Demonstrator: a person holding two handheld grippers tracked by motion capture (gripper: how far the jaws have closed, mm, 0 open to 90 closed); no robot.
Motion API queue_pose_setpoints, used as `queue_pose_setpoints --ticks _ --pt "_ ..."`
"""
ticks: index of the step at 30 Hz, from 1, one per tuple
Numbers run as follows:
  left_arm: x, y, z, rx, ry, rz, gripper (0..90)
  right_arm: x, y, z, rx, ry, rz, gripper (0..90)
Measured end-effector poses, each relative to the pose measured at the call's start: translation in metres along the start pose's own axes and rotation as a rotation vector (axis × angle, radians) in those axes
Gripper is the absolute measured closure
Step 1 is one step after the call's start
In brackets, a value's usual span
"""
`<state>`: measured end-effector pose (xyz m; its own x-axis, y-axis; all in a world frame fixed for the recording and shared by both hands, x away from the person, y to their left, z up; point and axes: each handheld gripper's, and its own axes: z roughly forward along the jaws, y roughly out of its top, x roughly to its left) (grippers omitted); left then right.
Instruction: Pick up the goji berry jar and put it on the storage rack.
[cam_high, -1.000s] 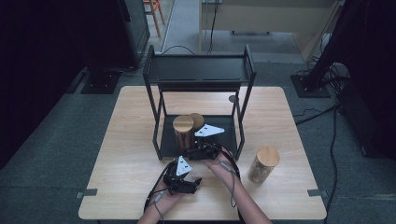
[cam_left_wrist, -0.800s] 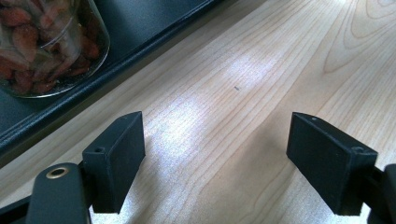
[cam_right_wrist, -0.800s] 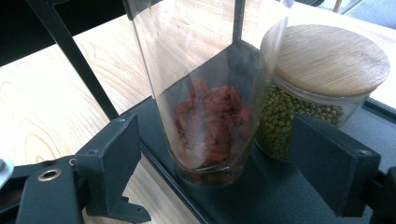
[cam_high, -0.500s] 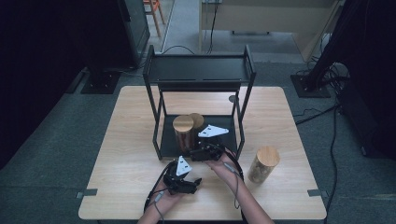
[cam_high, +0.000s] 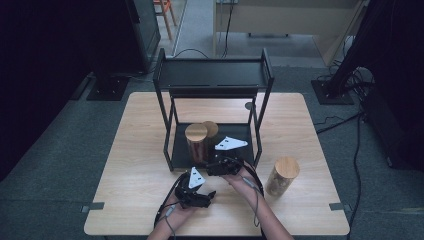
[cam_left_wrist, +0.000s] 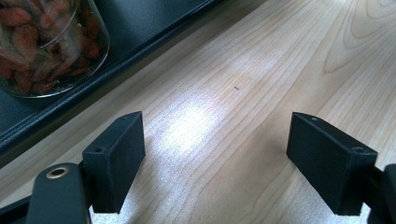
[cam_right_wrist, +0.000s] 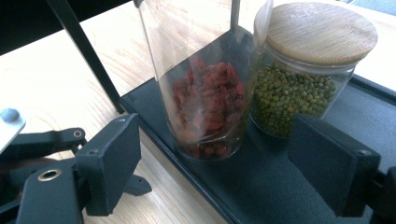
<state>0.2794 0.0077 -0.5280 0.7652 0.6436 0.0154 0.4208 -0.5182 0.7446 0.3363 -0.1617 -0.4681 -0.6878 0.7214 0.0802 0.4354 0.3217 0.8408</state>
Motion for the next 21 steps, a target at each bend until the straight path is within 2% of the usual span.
queue_pose_setpoints --ticks 11,21 --pt "0.000 0.000 0.000 0.001 0.001 0.001 19.8 -0.002 -0.006 -0.007 0.002 0.009 0.003 17.3" --pt "0.000 0.000 0.000 0.000 0.001 0.001 19.8 0.003 -0.011 -0.013 -0.002 0.014 -0.011 17.3"
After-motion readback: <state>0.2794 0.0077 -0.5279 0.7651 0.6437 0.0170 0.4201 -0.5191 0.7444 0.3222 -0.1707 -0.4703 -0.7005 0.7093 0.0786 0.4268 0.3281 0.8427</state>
